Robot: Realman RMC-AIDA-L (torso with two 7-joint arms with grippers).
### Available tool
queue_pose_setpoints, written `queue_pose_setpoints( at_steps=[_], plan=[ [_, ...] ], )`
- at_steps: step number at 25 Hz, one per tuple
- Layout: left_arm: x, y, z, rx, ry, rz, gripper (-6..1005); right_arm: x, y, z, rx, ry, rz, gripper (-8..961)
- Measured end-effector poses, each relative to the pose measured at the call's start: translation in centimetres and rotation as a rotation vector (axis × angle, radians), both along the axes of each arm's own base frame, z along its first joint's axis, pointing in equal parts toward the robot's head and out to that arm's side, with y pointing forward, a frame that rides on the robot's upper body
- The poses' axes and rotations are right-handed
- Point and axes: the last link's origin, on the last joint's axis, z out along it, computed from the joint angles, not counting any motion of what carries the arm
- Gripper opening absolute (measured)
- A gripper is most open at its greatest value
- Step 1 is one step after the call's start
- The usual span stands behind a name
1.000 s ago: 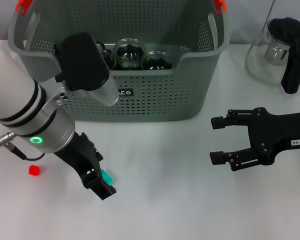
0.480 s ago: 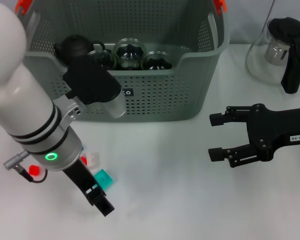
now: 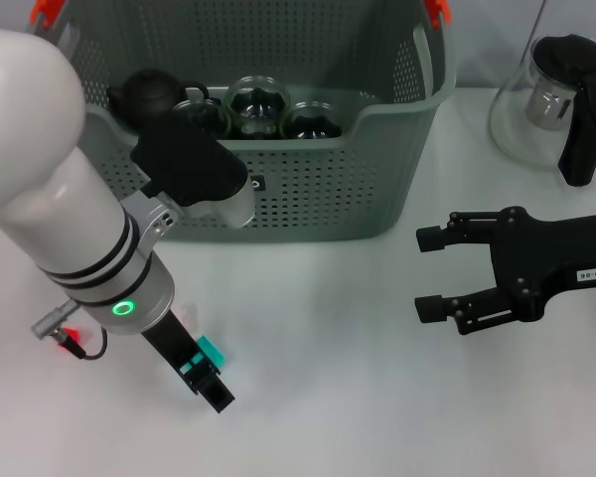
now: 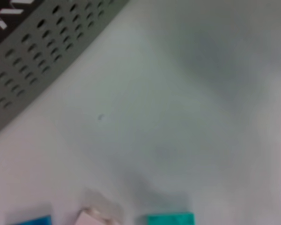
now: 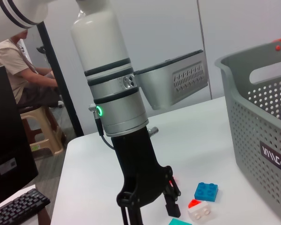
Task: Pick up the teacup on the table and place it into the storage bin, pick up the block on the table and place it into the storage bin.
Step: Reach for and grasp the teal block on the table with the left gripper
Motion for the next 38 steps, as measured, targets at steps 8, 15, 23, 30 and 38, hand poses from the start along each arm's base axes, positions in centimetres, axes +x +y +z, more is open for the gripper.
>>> queue_pose_setpoints(
  at_steps=[8, 15, 23, 30, 38],
  plan=[
    [-0.1, 0.7, 0.1, 0.034, 0.03, -0.021, 858, 0.1, -0.1, 0.0, -0.002, -0.002, -0.001, 944],
    [-0.4, 0.7, -0.1, 0.03, 0.042, -0.011, 859, 0.1, -0.1, 0.0, 0.002, 0.001, 0.001, 944],
    [-0.8, 0.8, -0.7, 0.026, 0.053, -0.018, 858, 0.1, -0.1, 0.0, 0.003, -0.001, 0.004, 944],
    [-0.7, 0.9, -0.9, 0.026, 0.055, -0.024, 858, 0.1, -0.1, 0.0, 0.004, 0.001, 0.003, 943],
    [-0.5, 0.9, -1.2, 0.028, 0.055, -0.03, 859, 0.2, -0.1, 0.0, 0.007, 0.001, 0.002, 943]
  ],
)
